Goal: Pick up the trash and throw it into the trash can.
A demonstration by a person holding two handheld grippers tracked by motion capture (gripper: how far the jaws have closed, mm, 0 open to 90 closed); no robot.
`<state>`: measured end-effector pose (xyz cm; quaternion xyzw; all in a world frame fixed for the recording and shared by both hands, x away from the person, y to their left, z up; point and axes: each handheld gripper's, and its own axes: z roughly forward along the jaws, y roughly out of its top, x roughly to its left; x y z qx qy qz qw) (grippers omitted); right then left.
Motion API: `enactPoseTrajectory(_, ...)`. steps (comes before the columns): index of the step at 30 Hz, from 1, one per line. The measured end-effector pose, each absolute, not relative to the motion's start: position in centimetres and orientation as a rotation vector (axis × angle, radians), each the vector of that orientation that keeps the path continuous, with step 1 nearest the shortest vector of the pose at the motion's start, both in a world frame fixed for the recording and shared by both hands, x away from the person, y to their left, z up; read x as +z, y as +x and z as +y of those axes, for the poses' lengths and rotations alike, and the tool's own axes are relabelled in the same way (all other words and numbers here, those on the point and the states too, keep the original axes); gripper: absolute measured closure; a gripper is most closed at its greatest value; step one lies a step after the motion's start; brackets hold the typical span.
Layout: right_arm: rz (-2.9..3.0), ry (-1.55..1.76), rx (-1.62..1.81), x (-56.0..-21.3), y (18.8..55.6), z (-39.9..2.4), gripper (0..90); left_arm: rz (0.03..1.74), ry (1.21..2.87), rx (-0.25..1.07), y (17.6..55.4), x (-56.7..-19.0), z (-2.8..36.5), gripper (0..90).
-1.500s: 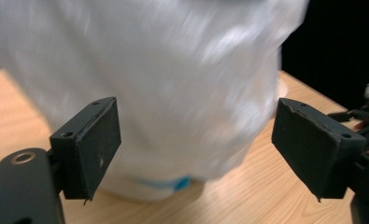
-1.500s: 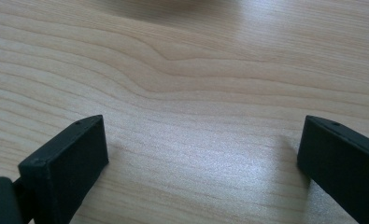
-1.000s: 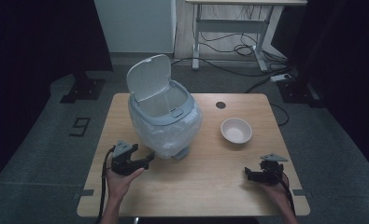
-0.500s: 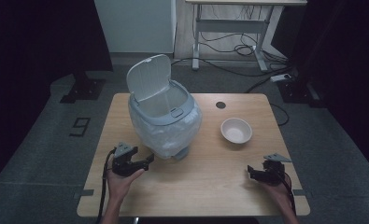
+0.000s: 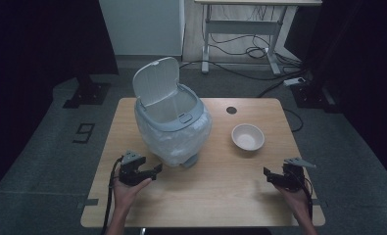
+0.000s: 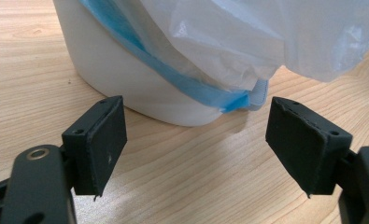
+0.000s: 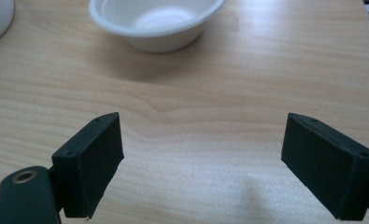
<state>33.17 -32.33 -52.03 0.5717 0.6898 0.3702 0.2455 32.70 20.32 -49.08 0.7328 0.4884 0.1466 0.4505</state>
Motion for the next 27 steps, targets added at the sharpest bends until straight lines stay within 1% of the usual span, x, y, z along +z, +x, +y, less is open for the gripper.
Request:
enactPoseTrajectory(14,1.867,1.536,1.066,-49.9,34.2,-32.0,12.9,1.226,1.813,0.323,32.9,-49.4,20.6,20.4)
enactPoseTrajectory(22,1.872,1.517,1.094,-47.6,35.5,-31.3,13.4,1.226,1.813,0.306,32.9,-49.6,20.4,20.4)
enactPoseTrajectory(27,1.889,1.513,1.079,-47.1,36.5,-30.7,13.9,1.225,1.812,0.301,32.9,-49.6,20.4,20.5)
